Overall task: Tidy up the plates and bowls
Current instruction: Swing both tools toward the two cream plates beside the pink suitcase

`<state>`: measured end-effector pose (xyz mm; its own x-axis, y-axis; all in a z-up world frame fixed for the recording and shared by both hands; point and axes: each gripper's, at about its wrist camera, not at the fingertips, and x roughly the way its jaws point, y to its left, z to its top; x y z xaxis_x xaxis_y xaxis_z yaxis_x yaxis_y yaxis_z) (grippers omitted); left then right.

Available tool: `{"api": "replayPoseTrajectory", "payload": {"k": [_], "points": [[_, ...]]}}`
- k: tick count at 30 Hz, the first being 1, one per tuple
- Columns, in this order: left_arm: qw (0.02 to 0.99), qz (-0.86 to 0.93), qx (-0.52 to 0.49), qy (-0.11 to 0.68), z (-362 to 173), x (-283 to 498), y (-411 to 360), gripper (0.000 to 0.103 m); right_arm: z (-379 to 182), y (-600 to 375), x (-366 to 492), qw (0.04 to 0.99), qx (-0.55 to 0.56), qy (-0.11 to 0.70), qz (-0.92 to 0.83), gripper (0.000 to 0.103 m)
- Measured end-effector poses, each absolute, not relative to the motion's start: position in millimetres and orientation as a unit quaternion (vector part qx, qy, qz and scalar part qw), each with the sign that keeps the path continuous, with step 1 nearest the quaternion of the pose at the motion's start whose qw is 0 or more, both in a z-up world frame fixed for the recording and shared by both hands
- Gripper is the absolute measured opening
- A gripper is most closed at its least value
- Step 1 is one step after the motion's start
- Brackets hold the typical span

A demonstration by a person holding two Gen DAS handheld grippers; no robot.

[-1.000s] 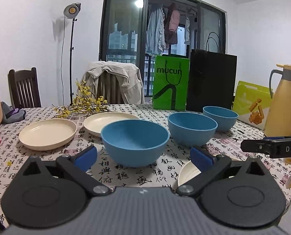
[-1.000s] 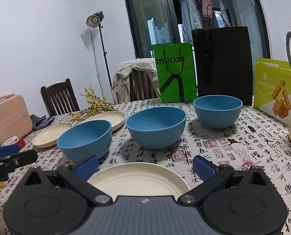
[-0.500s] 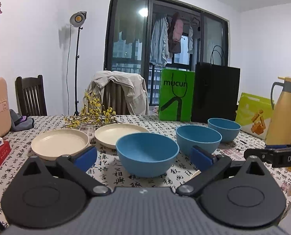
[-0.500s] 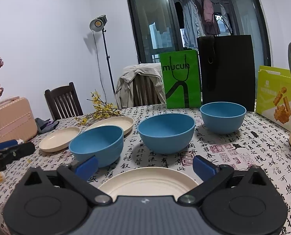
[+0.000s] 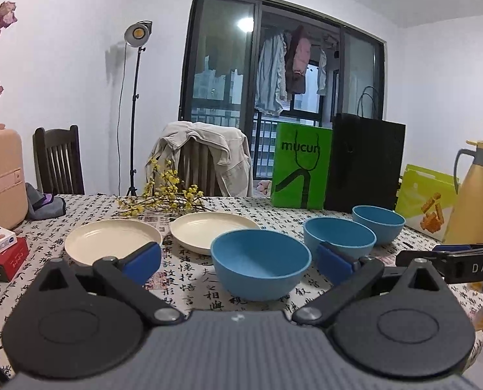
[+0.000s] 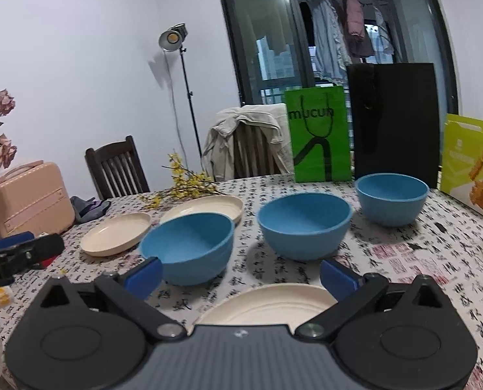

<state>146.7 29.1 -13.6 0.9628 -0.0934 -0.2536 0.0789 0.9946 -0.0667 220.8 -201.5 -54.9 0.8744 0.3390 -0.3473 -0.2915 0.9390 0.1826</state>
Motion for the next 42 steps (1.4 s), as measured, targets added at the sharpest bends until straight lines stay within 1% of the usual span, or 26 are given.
{"api": "replayPoseTrajectory", "payload": {"k": [9,15,21,29,33,36,42], "points": [[0.989,-0.034,-0.042,0.134,-2,173,53,0.103,-36,-175,245,0.963,0.062,0.181,0.188,0.103],[0.993,-0.011,-0.026,0.117,6,190,72,0.103,-24,-154,267,0.967,0.046,0.17,0.185,0.103],[0.992,0.001,-0.03,0.126,22,212,96,0.103,-9,-136,288,0.964,0.051,0.17,0.198,0.103],[0.991,0.008,-0.032,0.131,42,234,119,0.103,9,-112,321,0.957,0.063,0.185,0.216,0.103],[0.991,0.026,-0.028,0.127,47,243,127,0.103,14,-96,335,0.96,0.045,0.177,0.212,0.103],[0.991,0.039,-0.027,0.129,51,251,134,0.103,18,-84,346,0.959,0.04,0.186,0.212,0.103],[0.99,0.051,-0.049,0.12,58,262,148,0.103,22,-67,364,0.956,0.044,0.202,0.21,0.103]]}}
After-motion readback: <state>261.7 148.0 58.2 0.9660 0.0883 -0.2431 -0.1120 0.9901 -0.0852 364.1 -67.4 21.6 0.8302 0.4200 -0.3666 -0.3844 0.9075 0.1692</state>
